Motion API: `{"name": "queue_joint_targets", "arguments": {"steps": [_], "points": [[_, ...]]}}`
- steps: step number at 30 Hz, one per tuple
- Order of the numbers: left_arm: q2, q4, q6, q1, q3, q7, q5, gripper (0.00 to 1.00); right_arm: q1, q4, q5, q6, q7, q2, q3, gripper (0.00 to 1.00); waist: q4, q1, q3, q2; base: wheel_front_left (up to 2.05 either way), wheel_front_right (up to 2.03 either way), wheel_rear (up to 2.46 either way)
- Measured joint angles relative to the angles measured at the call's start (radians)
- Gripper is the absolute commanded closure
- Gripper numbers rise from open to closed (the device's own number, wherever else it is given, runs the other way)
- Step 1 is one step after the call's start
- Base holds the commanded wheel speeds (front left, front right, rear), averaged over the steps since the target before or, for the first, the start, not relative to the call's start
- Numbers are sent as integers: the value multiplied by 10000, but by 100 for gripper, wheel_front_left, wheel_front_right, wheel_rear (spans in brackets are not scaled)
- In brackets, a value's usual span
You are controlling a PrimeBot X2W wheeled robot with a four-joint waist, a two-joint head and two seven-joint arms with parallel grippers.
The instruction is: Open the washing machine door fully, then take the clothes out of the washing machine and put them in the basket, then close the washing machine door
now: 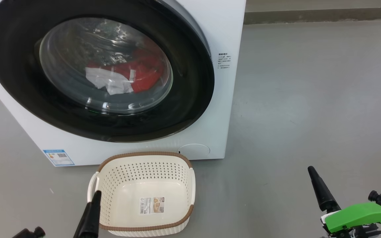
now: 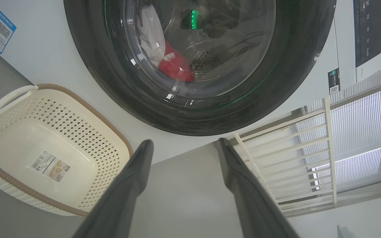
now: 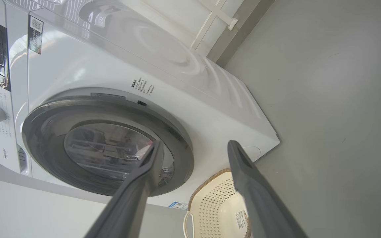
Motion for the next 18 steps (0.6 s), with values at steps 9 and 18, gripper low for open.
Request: {"name": "queue_joint_targets", "arguments": {"steps": [9, 18], "points": [[0, -150, 104, 50, -184, -263, 1212, 0, 3, 19, -972, 0, -265, -90, 190, 0, 15, 0, -3, 0, 0, 0, 0], [4, -334, 173, 77, -253, -491, 2245, 0, 6, 17, -1795, 0, -456, -127, 416, 0, 18, 0, 3, 0, 0, 0, 0]]}}
